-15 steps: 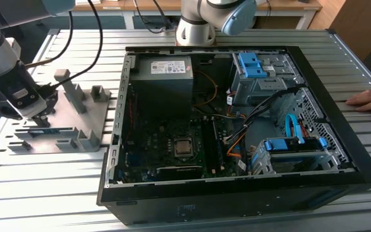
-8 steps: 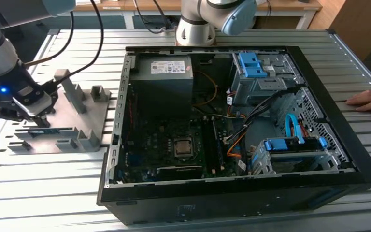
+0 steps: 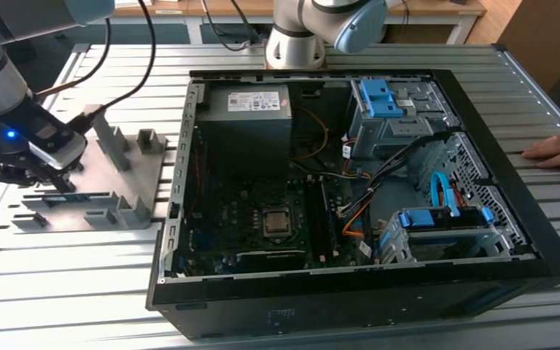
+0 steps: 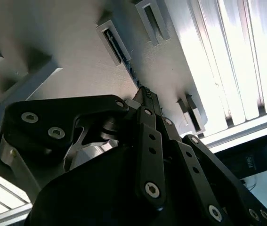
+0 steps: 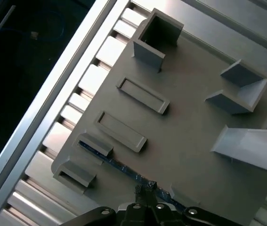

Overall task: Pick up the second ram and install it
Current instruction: 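Pick up the second ram and move it above second insertion slot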

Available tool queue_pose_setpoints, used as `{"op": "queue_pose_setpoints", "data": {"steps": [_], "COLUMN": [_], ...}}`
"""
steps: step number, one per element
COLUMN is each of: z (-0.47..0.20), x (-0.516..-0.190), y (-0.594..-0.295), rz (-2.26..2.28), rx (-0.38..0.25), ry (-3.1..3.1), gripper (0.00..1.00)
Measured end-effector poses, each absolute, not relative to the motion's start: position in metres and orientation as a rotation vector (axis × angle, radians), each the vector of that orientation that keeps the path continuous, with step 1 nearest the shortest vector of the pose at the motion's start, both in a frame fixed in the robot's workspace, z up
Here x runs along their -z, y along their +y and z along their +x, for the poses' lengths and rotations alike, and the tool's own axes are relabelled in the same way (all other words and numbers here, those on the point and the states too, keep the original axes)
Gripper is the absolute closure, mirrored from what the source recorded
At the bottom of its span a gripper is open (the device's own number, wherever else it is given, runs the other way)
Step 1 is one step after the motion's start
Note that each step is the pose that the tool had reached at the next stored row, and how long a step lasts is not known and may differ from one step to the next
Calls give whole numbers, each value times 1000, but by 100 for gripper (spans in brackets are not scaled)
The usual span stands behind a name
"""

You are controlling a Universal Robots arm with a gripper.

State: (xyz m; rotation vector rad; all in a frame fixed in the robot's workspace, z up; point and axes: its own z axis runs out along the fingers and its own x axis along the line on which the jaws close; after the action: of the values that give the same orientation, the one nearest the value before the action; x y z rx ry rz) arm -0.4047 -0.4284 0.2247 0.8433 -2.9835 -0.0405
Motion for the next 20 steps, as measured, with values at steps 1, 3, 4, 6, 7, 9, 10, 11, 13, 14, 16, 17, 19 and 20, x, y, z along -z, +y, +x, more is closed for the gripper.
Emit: {"op": "queue_pose_setpoints", "data": {"steps": [1,3,4,6,7,9,10,11,13,14,16,17,19,20], "z": [-405,-405,-405,-405,-405,-405,-405,-405,-405,-405,-405,-405,-405,-405], "x": [-225,-225,-225,-225,-224,-224,-224,-224,-224,-224,-224,-224,-224,-224], "y": [-428,-428,-428,-428,-428,-428,-428,-428,-428,-428,-428,-428,-428,-428], "rz": [870,925,951,1004,1030,1085,1111,1137,1188,1214,1266,1292,1342,1367], "rx": [40,39,38,37,36,35,35,34,33,32,31,30,29,28], "ry": [-2976,-2959,-2950,-2932,-2923,-2902,-2892,-2882,-2861,-2850,-2826,-2815,-2791,-2779], "gripper": [90,90,90,90,90,90,90,90,90,90,90,90,90,90]}}
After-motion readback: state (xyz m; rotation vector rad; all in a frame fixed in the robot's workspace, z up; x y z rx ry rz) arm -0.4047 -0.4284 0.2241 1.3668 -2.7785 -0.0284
